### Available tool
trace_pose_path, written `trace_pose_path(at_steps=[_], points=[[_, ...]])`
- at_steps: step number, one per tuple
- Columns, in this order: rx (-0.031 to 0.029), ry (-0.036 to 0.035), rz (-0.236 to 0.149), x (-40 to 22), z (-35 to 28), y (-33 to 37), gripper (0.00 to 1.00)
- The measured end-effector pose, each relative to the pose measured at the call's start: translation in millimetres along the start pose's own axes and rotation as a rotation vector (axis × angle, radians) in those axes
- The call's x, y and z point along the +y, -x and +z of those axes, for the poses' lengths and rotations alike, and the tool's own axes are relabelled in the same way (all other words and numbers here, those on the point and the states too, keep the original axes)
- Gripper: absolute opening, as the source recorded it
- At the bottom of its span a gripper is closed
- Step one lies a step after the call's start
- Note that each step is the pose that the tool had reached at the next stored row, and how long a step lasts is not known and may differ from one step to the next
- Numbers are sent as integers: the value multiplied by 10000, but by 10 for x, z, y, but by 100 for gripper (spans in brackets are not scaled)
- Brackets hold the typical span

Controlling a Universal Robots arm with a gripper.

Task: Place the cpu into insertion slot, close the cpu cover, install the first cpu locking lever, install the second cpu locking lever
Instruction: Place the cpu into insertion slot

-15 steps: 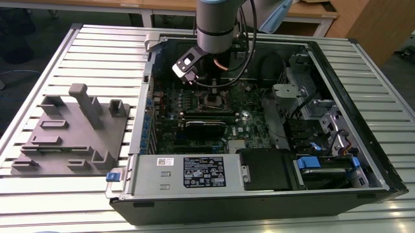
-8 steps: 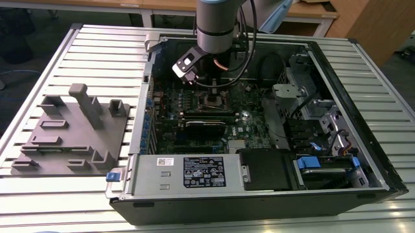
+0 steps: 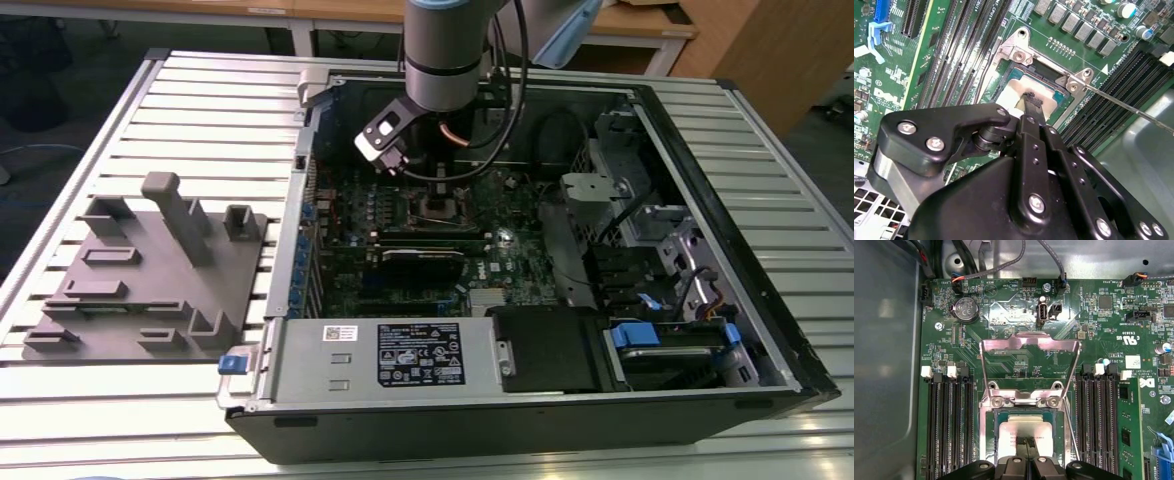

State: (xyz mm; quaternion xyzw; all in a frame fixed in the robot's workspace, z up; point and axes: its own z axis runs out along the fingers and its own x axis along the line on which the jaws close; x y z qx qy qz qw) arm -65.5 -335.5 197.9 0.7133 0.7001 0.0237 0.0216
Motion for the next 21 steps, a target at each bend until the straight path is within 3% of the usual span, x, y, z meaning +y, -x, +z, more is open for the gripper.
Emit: trace_pose_path(at_steps=[15,19,21], points=[[-4,-2,0,-2,13,2,10],[25,16,2,3,-10,-3,10],[8,5,0,4,-41,-2,10]])
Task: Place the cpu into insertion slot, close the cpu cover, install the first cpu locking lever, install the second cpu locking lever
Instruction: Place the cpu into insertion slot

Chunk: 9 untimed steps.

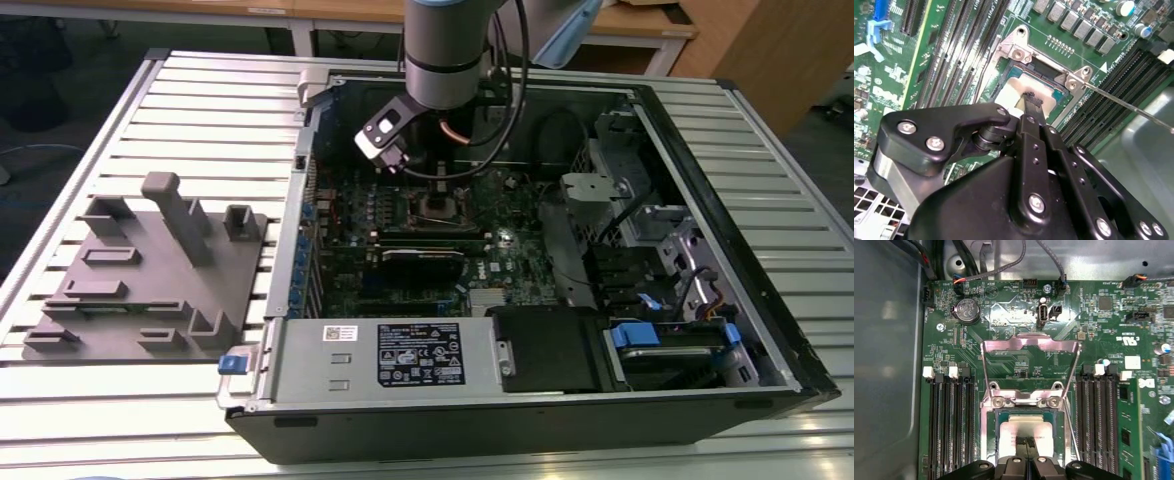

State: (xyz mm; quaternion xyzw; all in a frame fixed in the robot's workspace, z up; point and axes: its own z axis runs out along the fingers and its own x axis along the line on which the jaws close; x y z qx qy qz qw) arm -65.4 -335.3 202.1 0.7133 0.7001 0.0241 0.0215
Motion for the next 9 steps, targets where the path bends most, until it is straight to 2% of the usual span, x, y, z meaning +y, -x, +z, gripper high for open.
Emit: trace_pose_path(at_steps=[6,9], points=[[-4,-1,0,5,-97,1,10],[2,-1,-1,7,-111,0,10]])
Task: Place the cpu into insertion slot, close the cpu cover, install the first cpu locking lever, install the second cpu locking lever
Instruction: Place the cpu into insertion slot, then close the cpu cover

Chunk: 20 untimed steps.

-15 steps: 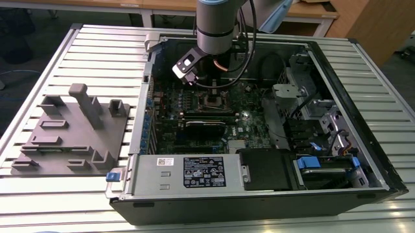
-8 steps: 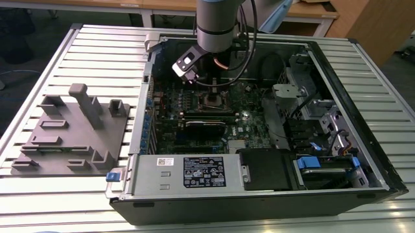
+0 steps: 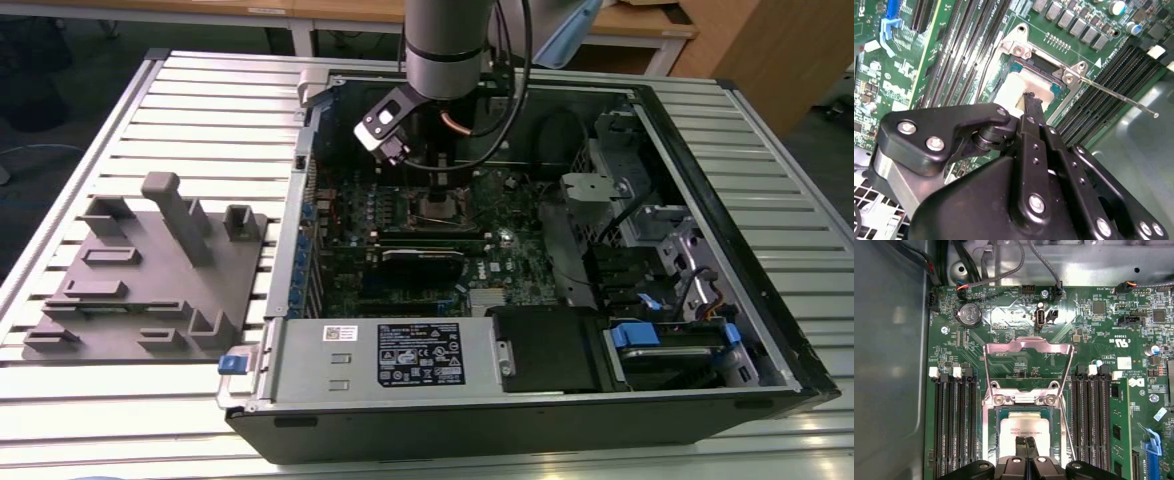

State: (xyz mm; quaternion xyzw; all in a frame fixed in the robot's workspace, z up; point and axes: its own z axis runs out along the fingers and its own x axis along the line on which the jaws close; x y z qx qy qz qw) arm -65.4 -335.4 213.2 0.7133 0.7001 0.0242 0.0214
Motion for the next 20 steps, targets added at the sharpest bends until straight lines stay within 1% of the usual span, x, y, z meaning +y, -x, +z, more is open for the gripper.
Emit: trace_pose_path(at_steps=[3,8,10,13,20], points=[[1,-1,1,0,-1,1,10],[1,-1,2,18,0,0,10],[1,-1,1,51,2,0,10],[0,-2,1,52,0,-1,10],[2,-1,1,54,-45,-1,10]])
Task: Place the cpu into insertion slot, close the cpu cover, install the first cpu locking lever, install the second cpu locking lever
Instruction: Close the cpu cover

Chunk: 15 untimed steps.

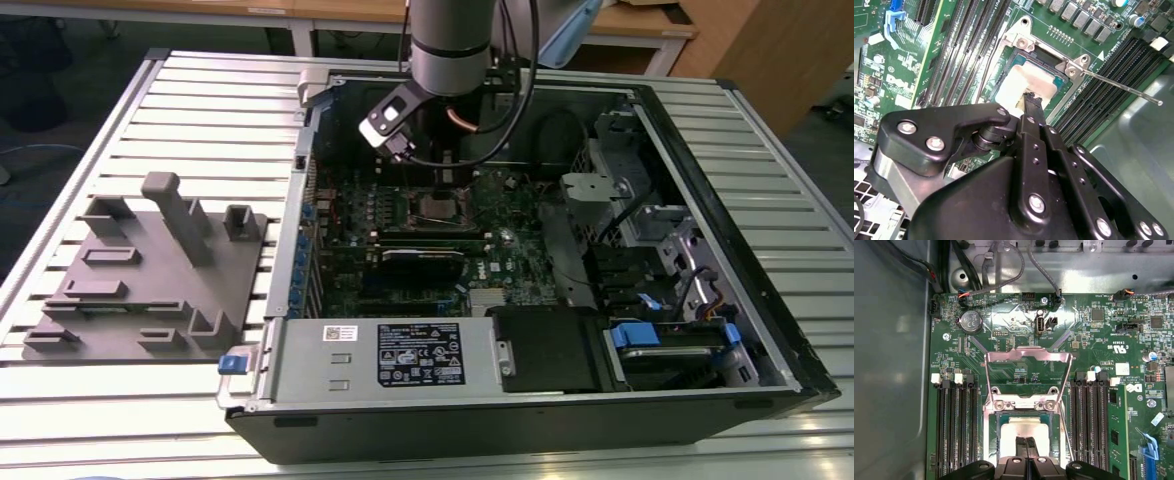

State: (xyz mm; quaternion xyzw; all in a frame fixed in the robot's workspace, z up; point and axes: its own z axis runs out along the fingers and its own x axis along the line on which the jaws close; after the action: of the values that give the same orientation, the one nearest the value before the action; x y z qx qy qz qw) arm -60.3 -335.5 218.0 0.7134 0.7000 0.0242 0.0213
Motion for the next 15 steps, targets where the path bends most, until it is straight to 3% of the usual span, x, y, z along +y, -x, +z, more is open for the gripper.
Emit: trace_pose_path(at_steps=[15], points=[[-1,0,-1,3,-45,0,10]])
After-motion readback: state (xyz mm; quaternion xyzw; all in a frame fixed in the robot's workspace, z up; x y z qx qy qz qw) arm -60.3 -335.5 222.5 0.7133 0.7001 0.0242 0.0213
